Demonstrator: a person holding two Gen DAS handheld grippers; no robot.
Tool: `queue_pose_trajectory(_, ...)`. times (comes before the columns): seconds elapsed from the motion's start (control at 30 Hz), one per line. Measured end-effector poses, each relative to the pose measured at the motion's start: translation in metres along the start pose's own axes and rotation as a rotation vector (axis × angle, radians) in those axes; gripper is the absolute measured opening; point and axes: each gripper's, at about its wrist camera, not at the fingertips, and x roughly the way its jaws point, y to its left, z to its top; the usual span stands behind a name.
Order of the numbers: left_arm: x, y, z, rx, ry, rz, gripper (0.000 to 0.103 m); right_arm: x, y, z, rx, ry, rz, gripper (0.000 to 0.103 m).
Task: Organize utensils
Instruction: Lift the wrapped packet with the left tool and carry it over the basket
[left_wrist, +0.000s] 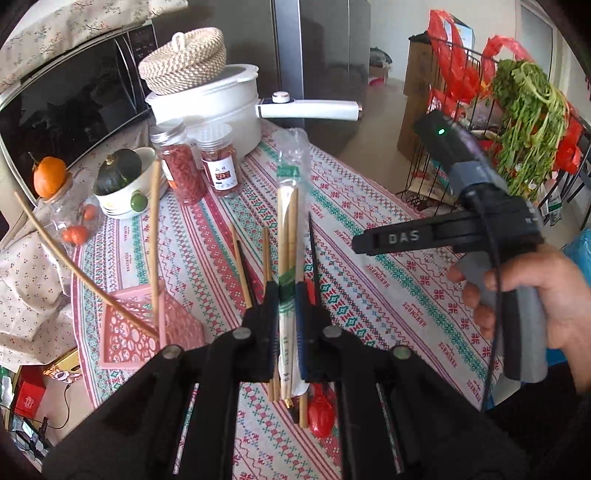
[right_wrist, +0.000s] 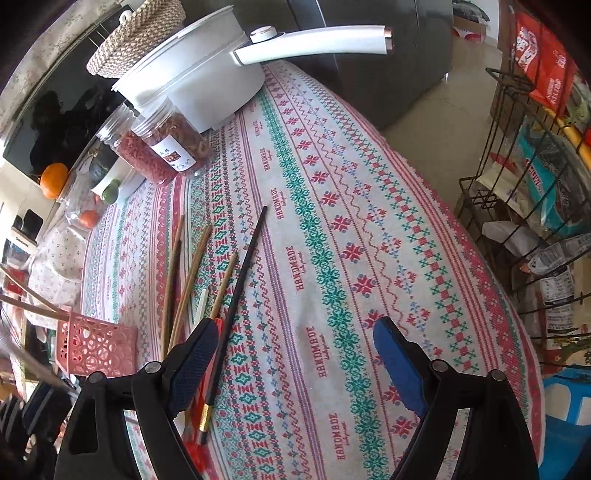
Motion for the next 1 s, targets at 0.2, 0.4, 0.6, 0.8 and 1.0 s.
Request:
queue_pose_trajectory(0.2, -0.023, 0.024, -0.014, -0.052, -0.072, -0.023, 0.001, 0.029, 0.026, 0.003, -0.021, 0.030, 0.007, 0.082)
queue_pose_trajectory(0.4, -0.005, 0.031, -0.027, -0.090, 0.046, -0.080, 0.007, 0.050, 0.031, 0.006, 0.008, 0.066, -0.039, 0.059)
queue_pose_trajectory(0.6, 0.024, 0.002, -0.029, -0.003, 0.166, -0.082, 0.037, 0.033, 0.020, 0.008, 0.034, 0.037, -0.043, 0.059)
queue_pose_trajectory(0.8, 0.079, -0.014, -0.020, 0.041, 0.282, -0.016, 0.028, 0.021, 0.006, 0.001, 0.004, 0.041, -0.048, 0.059)
queue_pose_trajectory(1.0, 0.125, -0.006, -0.014, -0.011, 0.384, 0.019, 0.013, 0.012, -0.008, -0.002, 0.006, 0.041, -0.013, 0.059)
